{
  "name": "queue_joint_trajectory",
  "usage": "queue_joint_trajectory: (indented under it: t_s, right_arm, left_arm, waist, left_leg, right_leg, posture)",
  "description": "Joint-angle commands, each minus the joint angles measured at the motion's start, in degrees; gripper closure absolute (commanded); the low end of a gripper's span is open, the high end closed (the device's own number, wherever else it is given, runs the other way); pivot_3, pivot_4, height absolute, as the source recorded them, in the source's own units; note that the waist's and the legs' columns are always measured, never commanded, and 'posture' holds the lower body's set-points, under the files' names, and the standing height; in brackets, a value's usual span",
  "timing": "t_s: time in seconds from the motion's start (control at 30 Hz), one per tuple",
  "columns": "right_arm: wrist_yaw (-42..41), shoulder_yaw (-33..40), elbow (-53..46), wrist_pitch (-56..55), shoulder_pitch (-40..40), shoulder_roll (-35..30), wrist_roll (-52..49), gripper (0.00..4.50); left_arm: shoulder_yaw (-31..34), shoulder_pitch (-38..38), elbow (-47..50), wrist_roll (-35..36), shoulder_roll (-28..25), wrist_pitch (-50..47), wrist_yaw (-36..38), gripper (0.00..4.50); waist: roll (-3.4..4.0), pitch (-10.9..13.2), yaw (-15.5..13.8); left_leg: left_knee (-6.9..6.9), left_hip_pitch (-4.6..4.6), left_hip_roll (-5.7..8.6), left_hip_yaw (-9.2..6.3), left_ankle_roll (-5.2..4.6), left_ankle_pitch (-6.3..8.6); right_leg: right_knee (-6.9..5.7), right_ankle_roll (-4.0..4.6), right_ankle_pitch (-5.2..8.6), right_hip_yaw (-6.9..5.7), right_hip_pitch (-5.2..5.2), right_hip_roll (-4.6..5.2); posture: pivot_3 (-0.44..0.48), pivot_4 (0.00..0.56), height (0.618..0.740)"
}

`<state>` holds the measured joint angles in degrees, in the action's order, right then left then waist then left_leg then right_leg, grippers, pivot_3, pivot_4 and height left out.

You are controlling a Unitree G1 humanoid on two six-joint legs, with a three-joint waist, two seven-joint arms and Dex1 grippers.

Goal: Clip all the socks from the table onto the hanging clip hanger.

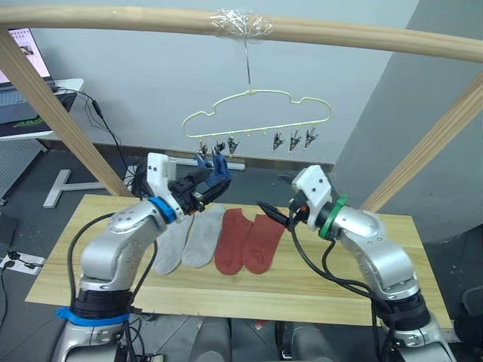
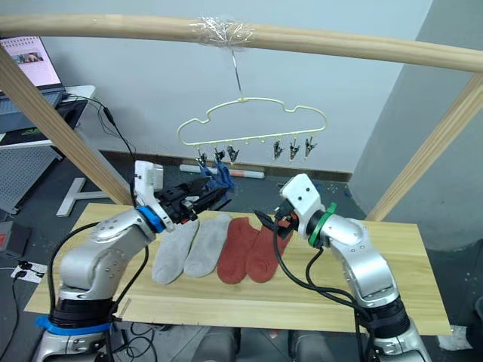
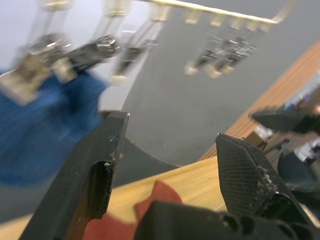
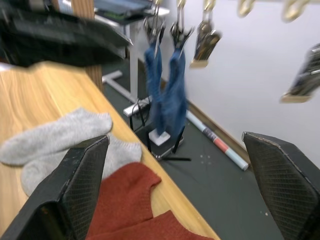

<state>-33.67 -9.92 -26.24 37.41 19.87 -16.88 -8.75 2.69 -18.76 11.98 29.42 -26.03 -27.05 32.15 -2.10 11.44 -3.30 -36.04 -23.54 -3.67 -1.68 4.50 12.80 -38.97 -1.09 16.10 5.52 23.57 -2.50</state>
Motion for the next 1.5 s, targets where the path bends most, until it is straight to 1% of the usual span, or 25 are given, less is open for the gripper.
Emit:
queue_joint_trajectory:
  t_s: [0.03,0.07,0.23,0.33,0.5,0.67,0.73,0.8,0.87,0.9,1.07,1.23,1.5]
  right_arm:
    - [-0.7,4.2,-6.6,1.7,0.0,-1.7,-4.5,0.00]
    - [-0.7,4.9,-7.5,2.0,0.2,-2.1,-5.4,0.00]
    - [0.2,5.2,-8.5,2.8,1.5,-3.3,-7.3,0.00]
    - [0.8,6.0,-9.3,3.4,2.2,-3.7,-8.4,0.00]
    - [1.7,6.7,-9.1,3.4,3.6,-4.9,-9.2,0.00]
    - [1.9,6.9,-9.4,3.6,4.2,-5.9,-10.2,0.00]
    - [2.0,7.0,-9.4,3.7,4.6,-6.2,-10.5,0.00]
    - [2.1,6.9,-9.0,3.4,5.0,-6.6,-10.2,0.00]
    - [2.3,7.2,-8.6,3.4,5.3,-6.7,-10.3,0.00]
    - [2.4,7.3,-8.6,3.4,5.4,-6.7,-10.5,0.00]
    - [3.0,7.7,-8.6,3.7,5.6,-6.8,-11.3,0.00]
    - [3.3,7.4,-8.7,3.6,5.3,-7.2,-11.4,0.00]
    - [3.9,7.7,-8.9,3.5,5.2,-7.3,-11.6,0.00]
  left_arm:
    - [-2.7,-2.0,-1.6,-5.5,4.4,7.8,-2.0,1.88]
    - [-3.7,-2.6,-2.9,-7.2,5.7,8.8,-2.8,2.14]
    - [-4.2,-3.4,-6.2,-10.2,8.8,12.0,-3.7,2.14]
    - [-4.9,-3.7,-7.8,-13.3,10.8,14.5,-6.3,2.14]
    - [-4.2,-4.4,-11.8,-16.1,13.1,16.6,-9.3,2.14]
    - [-3.1,-5.4,-14.4,-18.0,13.5,18.8,-11.4,2.14]
    - [-3.1,-5.9,-15.8,-18.7,13.6,19.1,-12.3,2.14]
    - [-2.1,-6.7,-16.6,-17.9,15.1,17.5,-14.4,2.14]
    - [-2.2,-7.3,-17.2,-18.0,15.7,17.9,-14.3,2.14]
    - [-2.2,-7.6,-17.5,-18.2,16.0,18.2,-14.2,2.14]
    - [-2.4,-8.8,-19.0,-18.3,16.7,19.0,-13.4,2.14]
    - [-2.2,-12.2,-22.1,-18.8,17.4,20.7,-13.6,2.14]
    - [-1.7,-13.4,-22.8,-20.8,17.0,23.8,-15.2,2.14]
  waist:
    - [0.01,0.0,0.0]
    - [0.01,0.0,0.0]
    - [0.00,0.0,0.5]
    - [0.00,0.0,0.5]
    - [0.00,0.0,0.5]
    - [-0.01,0.0,0.6]
    - [-0.01,0.0,0.6]
    - [-0.01,0.0,0.6]
    - [-0.02,0.0,0.6]
    - [-0.02,0.0,0.6]
    - [-0.03,0.0,0.6]
    - [-0.05,-0.1,0.5]
    - [-0.05,-0.1,0.6]
  left_leg:
    - [0.00,0.00,0.01,0.01,0.00,0.00]
    - [-0.01,-0.03,0.02,-0.01,0.00,0.00]
    - [-0.05,-0.05,0.04,0.00,-0.01,0.00]
    - [-0.04,-0.05,0.02,-0.03,-0.01,0.00]
    - [-0.07,-0.06,0.05,-0.02,-0.01,0.00]
    - [-0.08,-0.06,0.04,-0.03,-0.02,0.00]
    - [-0.08,-0.06,0.04,-0.03,-0.02,0.00]
    - [-0.09,-0.06,0.04,-0.03,-0.02,0.00]
    - [-0.11,-0.07,0.05,-0.03,-0.02,0.00]
    - [-0.11,-0.07,0.05,-0.02,-0.02,0.00]
    - [-0.11,-0.07,0.05,-0.03,-0.01,0.00]
    - [-0.14,-0.07,0.06,-0.03,-0.01,-0.01]
    - [-0.16,-0.07,0.06,-0.04,-0.01,-0.01]
  right_leg:
    - [0.00,0.00,0.00,0.01,0.00,0.00]
    - [0.01,0.00,0.00,-0.01,0.00,0.00]
    - [0.00,-0.02,-0.01,0.02,0.00,0.00]
    - [-0.02,-0.02,-0.01,0.00,0.00,-0.03]
    - [-0.01,-0.04,-0.03,0.01,-0.01,-0.02]
    - [-0.02,-0.04,-0.04,0.00,-0.01,-0.03]
    - [-0.02,0.10,-0.12,0.00,-0.01,-0.03]
    - [-0.02,0.20,-0.19,0.00,-0.01,-0.03]
    - [-0.02,0.18,-0.19,0.00,-0.03,-0.03]
    - [-0.02,0.17,-0.19,0.00,-0.03,-0.03]
    - [-0.03,0.20,-0.21,-0.01,-0.03,-0.03]
    - [-0.05,0.20,-0.23,-0.01,-0.04,-0.03]
    - [-0.08,0.21,-0.25,-0.01,-0.04,-0.03]
  posture:
    - [0.185,0.172,0.740]
    - [0.179,0.172,0.740]
    - [0.165,0.171,0.740]
    - [0.147,0.167,0.740]
    - [0.132,0.162,0.740]
    - [0.125,0.155,0.740]
    - [0.125,0.155,0.740]
    - [0.125,0.155,0.740]
    - [0.125,0.155,0.740]
    - [0.126,0.143,0.740]
    - [0.126,0.143,0.740]
    - [0.123,0.135,0.740]
    - [0.119,0.132,0.740]
